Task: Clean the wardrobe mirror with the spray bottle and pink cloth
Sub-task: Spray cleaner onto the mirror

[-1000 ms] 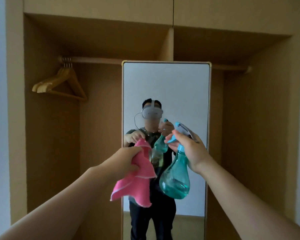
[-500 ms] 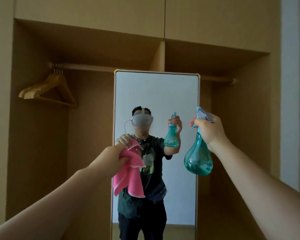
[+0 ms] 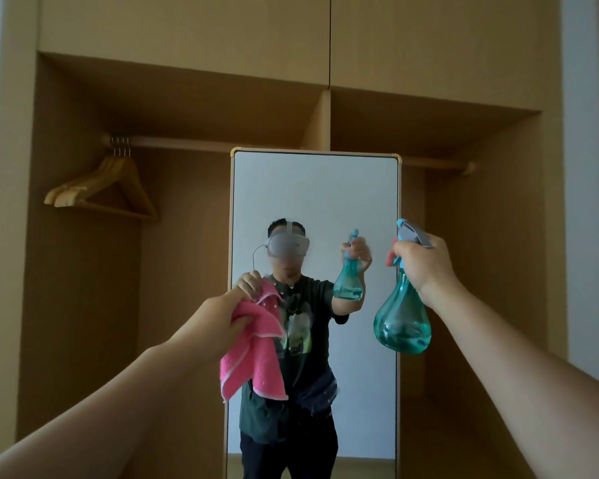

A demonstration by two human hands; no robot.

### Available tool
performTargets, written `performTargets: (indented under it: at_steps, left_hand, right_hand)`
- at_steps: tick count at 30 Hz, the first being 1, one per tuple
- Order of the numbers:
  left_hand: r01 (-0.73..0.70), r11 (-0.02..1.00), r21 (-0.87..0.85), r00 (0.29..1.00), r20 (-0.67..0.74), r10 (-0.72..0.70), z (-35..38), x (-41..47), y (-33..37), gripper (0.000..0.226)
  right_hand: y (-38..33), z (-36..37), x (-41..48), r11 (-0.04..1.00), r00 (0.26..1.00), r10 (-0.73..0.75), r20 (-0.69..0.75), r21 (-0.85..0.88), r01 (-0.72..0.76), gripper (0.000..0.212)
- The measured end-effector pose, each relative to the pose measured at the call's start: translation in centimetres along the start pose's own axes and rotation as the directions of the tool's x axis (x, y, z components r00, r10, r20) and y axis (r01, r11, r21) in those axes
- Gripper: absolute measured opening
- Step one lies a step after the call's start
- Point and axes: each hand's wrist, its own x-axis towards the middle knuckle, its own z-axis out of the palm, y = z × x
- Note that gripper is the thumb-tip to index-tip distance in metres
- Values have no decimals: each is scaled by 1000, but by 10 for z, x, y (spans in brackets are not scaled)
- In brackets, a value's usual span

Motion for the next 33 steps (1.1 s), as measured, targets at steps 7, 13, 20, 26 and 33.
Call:
performTargets:
  at_steps: [7, 13, 20, 26, 33]
  left_hand:
    - [40, 999, -1, 999, -17, -40, -11, -9, -2, 29]
    - [78, 997, 0, 996, -33, -78, -18, -16, -9, 9]
    - [118, 993, 2, 992, -43, -117, -24, -21, -16, 9]
    - [128, 992, 10, 990, -54, -127, -28, -25, -19, 8]
    - [163, 987, 3, 985, -60, -162, -35, -35, -28, 8]
  right_hand:
    - [-9, 24, -8, 995, 990, -80, 119, 69, 72, 16]
    - [-18, 43, -16, 987, 977, -102, 186, 143, 76, 27]
    - [-13, 52, -18, 992, 985, -106, 139, 82, 95, 29]
    - [-23, 65, -18, 989, 973, -115, 200, 114, 93, 17]
    - [-44, 93, -34, 975, 942, -115, 315, 216, 46, 41]
